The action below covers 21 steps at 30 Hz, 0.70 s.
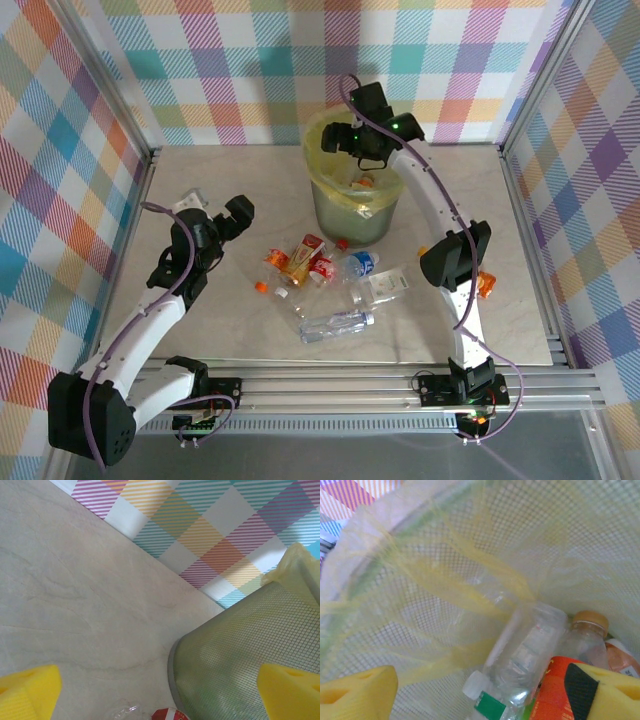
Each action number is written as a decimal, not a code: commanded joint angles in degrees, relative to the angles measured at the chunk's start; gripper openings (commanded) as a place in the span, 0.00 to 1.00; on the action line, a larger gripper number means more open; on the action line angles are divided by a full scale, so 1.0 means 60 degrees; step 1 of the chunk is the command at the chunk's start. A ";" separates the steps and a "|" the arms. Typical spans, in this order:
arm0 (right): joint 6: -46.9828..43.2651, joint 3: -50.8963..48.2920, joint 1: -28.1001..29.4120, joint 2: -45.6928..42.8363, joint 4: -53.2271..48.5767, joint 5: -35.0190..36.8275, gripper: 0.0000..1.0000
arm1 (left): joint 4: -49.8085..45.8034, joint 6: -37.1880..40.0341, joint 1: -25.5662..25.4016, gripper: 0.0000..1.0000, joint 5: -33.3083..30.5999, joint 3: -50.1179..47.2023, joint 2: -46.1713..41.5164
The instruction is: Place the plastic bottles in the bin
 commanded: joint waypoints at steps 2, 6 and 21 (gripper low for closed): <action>-0.0354 0.0444 0.0055 -0.0372 -0.0155 -0.0139 0.93 | 0.0118 0.0283 0.0082 1.00 0.0004 -0.0174 -0.0212; -0.0475 0.0614 0.0043 -0.0819 -0.0379 0.0088 1.00 | 0.0113 0.0307 0.0083 1.00 0.0019 -0.0175 -0.0258; -0.0044 -0.4650 -0.0653 -0.5542 -0.0237 0.2322 1.00 | 0.0086 0.0468 0.0084 1.00 0.0034 -0.0189 -0.0472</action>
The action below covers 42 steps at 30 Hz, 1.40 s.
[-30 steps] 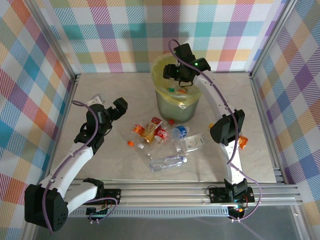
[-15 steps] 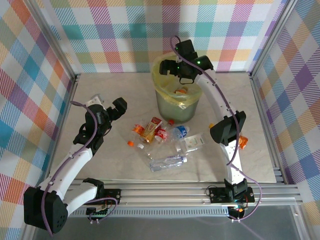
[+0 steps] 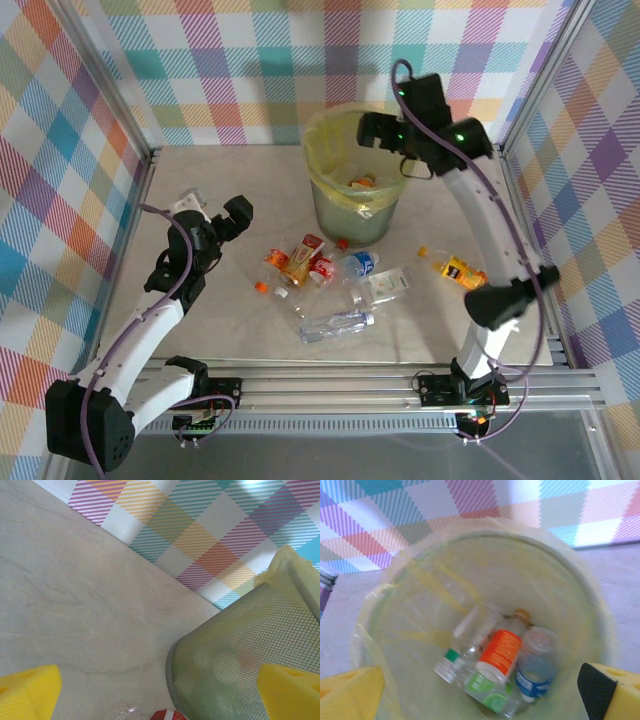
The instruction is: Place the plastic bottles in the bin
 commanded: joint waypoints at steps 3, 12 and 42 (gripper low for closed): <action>0.0549 -0.4025 -0.0957 -0.2407 0.1225 0.0427 1.00 | 0.0153 0.0256 0.0084 1.00 0.0049 -0.0136 -0.0118; 0.1203 -0.8654 -0.3112 -0.4861 0.1689 -0.0635 1.00 | 0.0371 0.0327 0.0084 1.00 0.0224 -0.0124 0.0157; 0.0070 -1.0920 -0.7248 -0.1296 0.3842 -0.4253 1.00 | 0.0228 0.0506 0.0082 1.00 0.0412 -0.0117 0.0390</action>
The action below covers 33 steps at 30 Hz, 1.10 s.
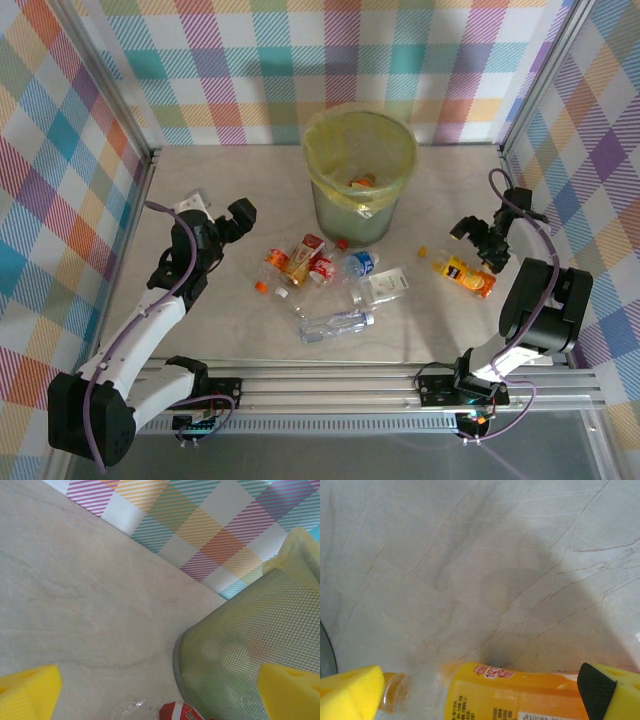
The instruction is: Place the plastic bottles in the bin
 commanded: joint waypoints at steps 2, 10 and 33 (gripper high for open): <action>-0.0164 -0.0119 -0.0165 0.0204 0.0130 -0.0330 1.00 | 0.0171 0.0189 0.0077 1.00 0.0243 -0.0044 0.0078; 0.0139 -0.0514 -0.0201 0.0137 0.0077 -0.0557 1.00 | 0.0155 0.0238 0.0077 1.00 0.0164 -0.0072 0.0062; 0.0916 -0.2179 0.0397 -0.1138 0.0299 -0.1908 1.00 | 0.0287 0.0117 0.0084 1.00 0.0212 -0.0013 0.0127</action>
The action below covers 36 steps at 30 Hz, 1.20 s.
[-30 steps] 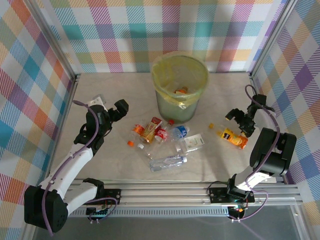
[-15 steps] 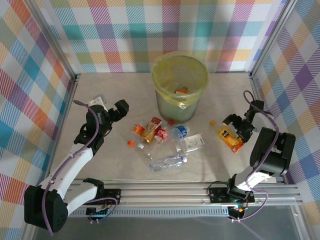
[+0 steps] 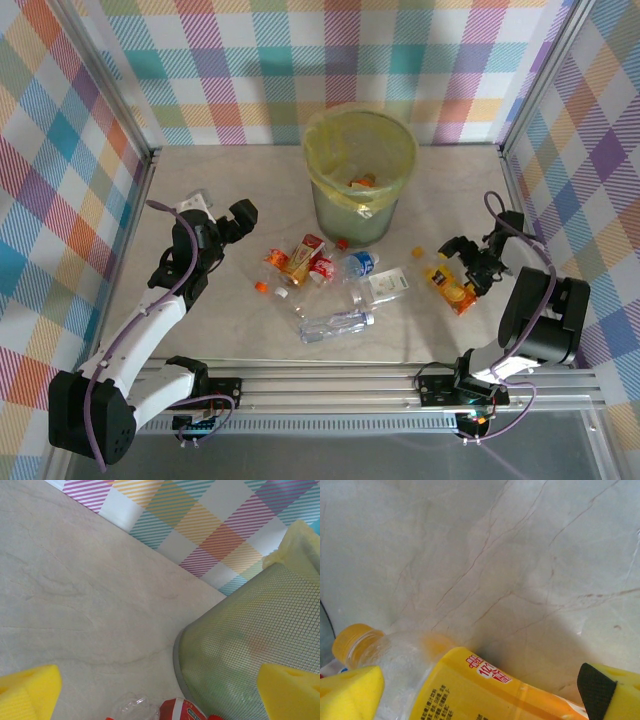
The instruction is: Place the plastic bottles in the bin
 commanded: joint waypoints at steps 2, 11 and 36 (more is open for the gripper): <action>0.0365 -0.0268 0.0477 -0.0402 0.0013 -0.0294 1.00 | 0.0250 0.0016 0.0082 1.00 0.0142 0.0046 0.0133; 0.0430 -0.0155 0.1494 -0.0529 -0.0443 0.0127 1.00 | 0.0190 -0.0041 0.0084 1.00 0.0324 0.0066 0.0181; -0.0687 0.0635 0.3383 -0.1846 -0.2882 0.2358 1.00 | 0.0121 0.0006 0.0084 1.00 0.0566 0.0502 0.0513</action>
